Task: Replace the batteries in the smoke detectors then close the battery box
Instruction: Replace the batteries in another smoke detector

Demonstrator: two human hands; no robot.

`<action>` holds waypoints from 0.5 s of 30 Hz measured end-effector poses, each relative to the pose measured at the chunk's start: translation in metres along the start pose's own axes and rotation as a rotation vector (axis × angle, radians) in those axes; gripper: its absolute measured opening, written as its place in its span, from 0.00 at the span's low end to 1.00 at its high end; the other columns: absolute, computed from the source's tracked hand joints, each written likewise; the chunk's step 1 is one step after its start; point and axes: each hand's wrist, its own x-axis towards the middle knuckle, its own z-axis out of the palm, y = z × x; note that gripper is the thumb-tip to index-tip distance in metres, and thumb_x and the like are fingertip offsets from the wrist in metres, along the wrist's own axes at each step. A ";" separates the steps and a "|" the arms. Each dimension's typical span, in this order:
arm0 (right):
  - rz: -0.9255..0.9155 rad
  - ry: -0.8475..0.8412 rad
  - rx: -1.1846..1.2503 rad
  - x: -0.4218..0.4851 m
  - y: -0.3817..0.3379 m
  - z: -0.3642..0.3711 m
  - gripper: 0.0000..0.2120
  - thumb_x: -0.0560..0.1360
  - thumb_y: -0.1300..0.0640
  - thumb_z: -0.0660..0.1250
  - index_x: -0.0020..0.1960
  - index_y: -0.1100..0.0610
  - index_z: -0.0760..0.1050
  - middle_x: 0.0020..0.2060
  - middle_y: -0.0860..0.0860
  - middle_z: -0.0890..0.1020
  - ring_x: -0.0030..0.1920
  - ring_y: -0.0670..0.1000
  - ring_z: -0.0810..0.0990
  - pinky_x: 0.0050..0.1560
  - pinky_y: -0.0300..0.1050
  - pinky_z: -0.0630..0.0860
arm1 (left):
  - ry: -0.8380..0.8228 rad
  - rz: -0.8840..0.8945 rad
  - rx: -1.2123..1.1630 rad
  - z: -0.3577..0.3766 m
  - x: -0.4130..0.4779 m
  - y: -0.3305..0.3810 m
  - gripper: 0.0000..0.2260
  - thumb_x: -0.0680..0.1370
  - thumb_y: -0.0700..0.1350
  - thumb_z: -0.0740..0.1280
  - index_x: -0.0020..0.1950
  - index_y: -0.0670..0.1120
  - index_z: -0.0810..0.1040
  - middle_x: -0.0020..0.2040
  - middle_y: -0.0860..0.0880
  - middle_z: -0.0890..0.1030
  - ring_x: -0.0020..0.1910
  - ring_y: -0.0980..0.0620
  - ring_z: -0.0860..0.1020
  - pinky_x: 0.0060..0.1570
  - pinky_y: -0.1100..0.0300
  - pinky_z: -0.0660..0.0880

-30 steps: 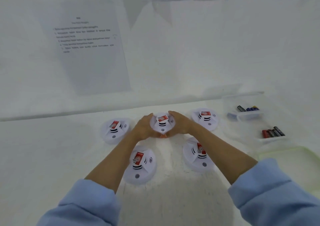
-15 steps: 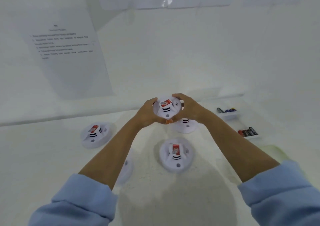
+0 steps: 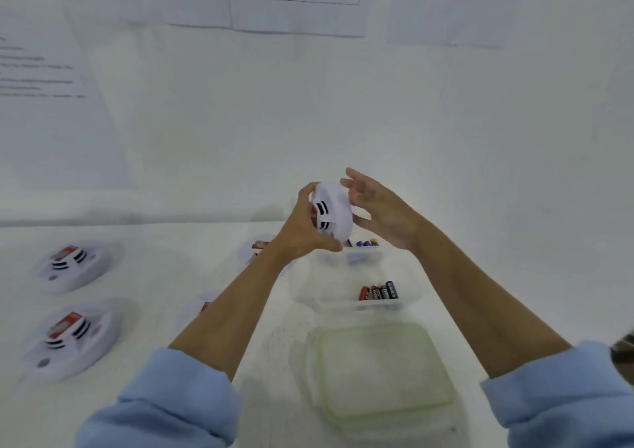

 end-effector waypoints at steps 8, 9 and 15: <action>0.189 -0.055 0.116 -0.007 0.021 -0.016 0.14 0.77 0.54 0.62 0.60 0.57 0.72 0.54 0.55 0.79 0.49 0.53 0.80 0.45 0.47 0.82 | -0.005 0.077 -0.120 0.028 0.003 0.002 0.52 0.57 0.39 0.79 0.74 0.42 0.53 0.70 0.42 0.67 0.67 0.51 0.70 0.59 0.63 0.74; 0.178 -0.016 0.153 -0.007 0.021 -0.016 0.13 0.76 0.56 0.64 0.59 0.57 0.71 0.52 0.54 0.79 0.48 0.53 0.81 0.43 0.47 0.82 | -0.001 0.091 -0.116 0.029 0.002 0.000 0.52 0.57 0.38 0.79 0.74 0.42 0.52 0.70 0.44 0.66 0.68 0.52 0.69 0.60 0.64 0.73; 0.115 0.139 0.054 -0.007 0.027 -0.018 0.20 0.72 0.59 0.69 0.60 0.54 0.65 0.53 0.55 0.77 0.47 0.54 0.81 0.41 0.51 0.82 | 0.117 0.162 -0.126 0.032 -0.005 -0.012 0.51 0.58 0.29 0.77 0.73 0.48 0.52 0.60 0.58 0.70 0.55 0.69 0.74 0.47 0.70 0.75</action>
